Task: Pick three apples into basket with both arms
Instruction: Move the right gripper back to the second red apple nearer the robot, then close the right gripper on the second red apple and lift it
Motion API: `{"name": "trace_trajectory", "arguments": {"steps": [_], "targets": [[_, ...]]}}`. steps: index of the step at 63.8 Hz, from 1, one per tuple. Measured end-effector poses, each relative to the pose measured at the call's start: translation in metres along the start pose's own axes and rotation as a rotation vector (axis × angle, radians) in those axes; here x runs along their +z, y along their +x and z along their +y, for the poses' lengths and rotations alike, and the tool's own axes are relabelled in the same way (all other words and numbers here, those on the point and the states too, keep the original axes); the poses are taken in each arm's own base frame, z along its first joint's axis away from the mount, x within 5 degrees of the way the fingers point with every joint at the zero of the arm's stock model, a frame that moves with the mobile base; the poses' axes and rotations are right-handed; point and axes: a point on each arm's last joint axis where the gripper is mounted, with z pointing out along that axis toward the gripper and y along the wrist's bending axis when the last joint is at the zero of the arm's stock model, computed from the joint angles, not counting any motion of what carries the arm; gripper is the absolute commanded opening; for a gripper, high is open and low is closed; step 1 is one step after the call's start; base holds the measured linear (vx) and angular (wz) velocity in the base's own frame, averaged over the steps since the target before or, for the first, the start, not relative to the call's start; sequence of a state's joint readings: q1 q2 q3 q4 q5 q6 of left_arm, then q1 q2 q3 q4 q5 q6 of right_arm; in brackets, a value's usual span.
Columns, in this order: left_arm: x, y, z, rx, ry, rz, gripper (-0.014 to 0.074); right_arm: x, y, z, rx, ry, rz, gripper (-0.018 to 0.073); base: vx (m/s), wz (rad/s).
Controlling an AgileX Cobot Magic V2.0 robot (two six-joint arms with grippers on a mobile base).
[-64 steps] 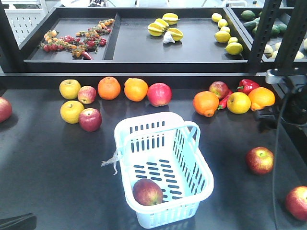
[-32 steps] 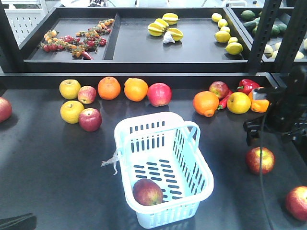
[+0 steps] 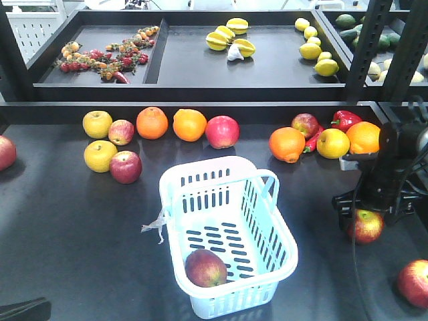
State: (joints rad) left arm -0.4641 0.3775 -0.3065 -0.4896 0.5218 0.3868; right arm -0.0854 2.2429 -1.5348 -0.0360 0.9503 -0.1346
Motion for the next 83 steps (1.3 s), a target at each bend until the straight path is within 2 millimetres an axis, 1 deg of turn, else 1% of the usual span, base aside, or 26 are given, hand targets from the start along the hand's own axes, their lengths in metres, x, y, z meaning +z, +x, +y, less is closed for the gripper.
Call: {"name": "trace_trajectory", "arguments": {"steps": [7, 14, 21, 29, 35, 36, 41, 45, 51, 52, 59, 66, 73, 80, 83], "targets": [[0.0, 0.0, 0.0, 0.0, 0.0, 0.0, -0.0008, 0.005, -0.001, 0.0, 0.0, 0.001, -0.006, 0.0638, 0.0, 0.0], [0.0, 0.0, 0.0, 0.0, 0.0, 0.0, -0.0008, 0.004, -0.003, 0.0, -0.001, 0.003, -0.02, 0.0564, 0.0, 0.0], [0.0, 0.0, 0.0, 0.0, 0.0, 0.0, -0.0008, 0.004, -0.003, 0.0, -0.001, 0.004, -0.023, 0.0452, 0.0, 0.0], [0.0, 0.0, 0.0, 0.0, 0.0, 0.0, -0.0008, 0.004, -0.003, 0.0, 0.004, -0.004, -0.018, 0.0278, 0.0, 0.0], [0.0, 0.0, 0.0, 0.0, 0.0, 0.0, -0.0008, -0.002, -0.001, 0.002, 0.006, -0.023, -0.009, 0.016, 0.0, 0.0], [0.0, 0.0, 0.0, 0.0, 0.0, 0.0, -0.0008, -0.006, 0.0, 0.002, 0.004, -0.028, -0.012, 0.0132, 0.0, 0.0], [0.0, 0.0, 0.0, 0.0, 0.0, 0.0, -0.0008, -0.023, 0.001, 0.004, 0.005, -0.047, -0.029, 0.0047, 0.0, 0.0], [0.0, 0.0, 0.0, 0.0, 0.0, 0.0, -0.0008, -0.045, 0.004, 0.006, 0.001, -0.068, -0.06, -0.0016, 0.0, 0.0], [0.0, 0.0, 0.0, 0.0, 0.0, 0.0, -0.0008, -0.081, 0.011, 0.011, -0.012, -0.112, -0.11, -0.001, 0.0, 0.0], [0.0, 0.0, 0.0, 0.0, 0.0, 0.0, -0.0008, -0.09, 0.013, 0.012, -0.016, -0.118, -0.125, -0.0009, 0.0, 0.0], [0.0, 0.0, 0.0, 0.0, 0.0, 0.0, -0.0008, -0.131, 0.028, 0.019, -0.018, -0.174, -0.166, -0.0008, 0.0, 0.0], [0.0, 0.0, 0.0, 0.0, 0.0, 0.0, -0.0008, -0.164, 0.045, 0.026, -0.033, -0.233, -0.194, -0.0006, 0.0, 0.0], [0.0, 0.0, 0.0, 0.0, 0.0, 0.0, -0.0008, -0.183, 0.063, 0.034, -0.035, -0.292, -0.233, -0.0004, 0.0, 0.0], [0.0, 0.0, 0.0, 0.0, 0.0, 0.0, -0.0008, -0.185, 0.085, 0.044, -0.041, -0.36, -0.226, -0.0004, 0.0, 0.0], [0.0, 0.0, 0.0, 0.0, 0.0, 0.0, -0.0008, -0.182, 0.095, 0.05, -0.052, -0.387, -0.209, -0.0004, 0.0, 0.0]]}}
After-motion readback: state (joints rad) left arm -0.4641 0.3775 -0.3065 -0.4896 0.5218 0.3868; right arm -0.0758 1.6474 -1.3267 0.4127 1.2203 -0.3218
